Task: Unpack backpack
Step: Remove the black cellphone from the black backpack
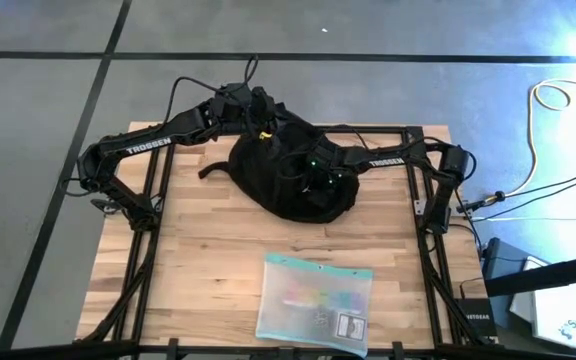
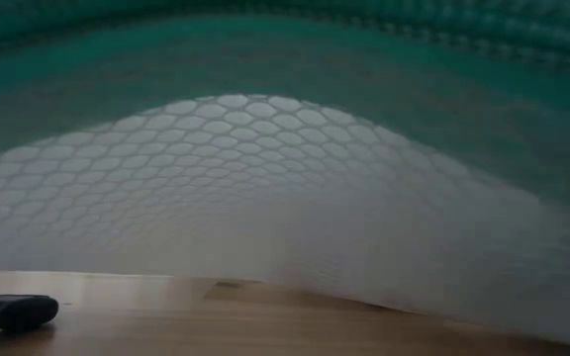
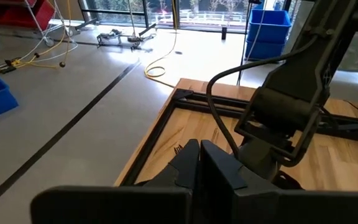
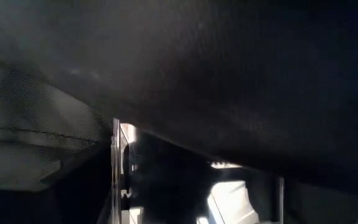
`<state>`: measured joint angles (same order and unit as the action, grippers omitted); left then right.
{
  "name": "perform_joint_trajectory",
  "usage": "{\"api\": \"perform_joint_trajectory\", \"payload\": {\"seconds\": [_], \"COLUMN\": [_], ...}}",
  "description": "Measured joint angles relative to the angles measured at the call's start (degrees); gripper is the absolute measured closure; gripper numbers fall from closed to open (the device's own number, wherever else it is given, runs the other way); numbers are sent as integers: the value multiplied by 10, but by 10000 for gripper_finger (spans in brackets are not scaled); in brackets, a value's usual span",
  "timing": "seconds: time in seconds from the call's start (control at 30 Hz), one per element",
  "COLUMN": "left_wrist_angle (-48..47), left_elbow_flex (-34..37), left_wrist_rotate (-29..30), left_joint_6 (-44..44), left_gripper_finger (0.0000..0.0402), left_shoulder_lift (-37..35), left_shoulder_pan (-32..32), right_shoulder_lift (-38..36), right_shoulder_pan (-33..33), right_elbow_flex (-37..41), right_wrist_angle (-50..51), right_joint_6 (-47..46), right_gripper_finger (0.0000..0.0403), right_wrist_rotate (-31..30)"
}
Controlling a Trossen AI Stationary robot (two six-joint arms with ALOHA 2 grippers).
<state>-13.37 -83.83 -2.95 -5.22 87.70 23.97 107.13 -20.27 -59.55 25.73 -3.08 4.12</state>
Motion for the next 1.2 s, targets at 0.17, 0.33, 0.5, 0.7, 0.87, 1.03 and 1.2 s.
{"api": "perform_joint_trajectory", "payload": {"seconds": [0.17,0.33,0.5,0.7,0.87,1.03,1.2], "left_wrist_angle": [-12,-11,-11,-11,-10,-10,-10], "left_elbow_flex": [0,0,0,0,0,0,0], "left_wrist_rotate": [0,0,0,0,0,0,0], "left_joint_6": [-4,-8,-8,-8,-7,-6,-6], "left_gripper_finger": [402,402,402,402,402,402,402], "left_shoulder_lift": [0,0,0,0,0,0,0], "left_shoulder_pan": [0,0,0,0,0,0,0], "right_shoulder_lift": [0,0,0,-27,-57,-68,-71], "right_shoulder_pan": [0,0,3,17,25,44,60], "right_elbow_flex": [1,1,-6,-21,-48,-81,-140], "right_wrist_angle": [0,1,10,47,104,170,275], "right_joint_6": [4,4,4,9,11,12,23], "right_gripper_finger": [31,66,58,60,69,58,67], "right_wrist_rotate": [0,0,0,0,-1,-29,-52]}}
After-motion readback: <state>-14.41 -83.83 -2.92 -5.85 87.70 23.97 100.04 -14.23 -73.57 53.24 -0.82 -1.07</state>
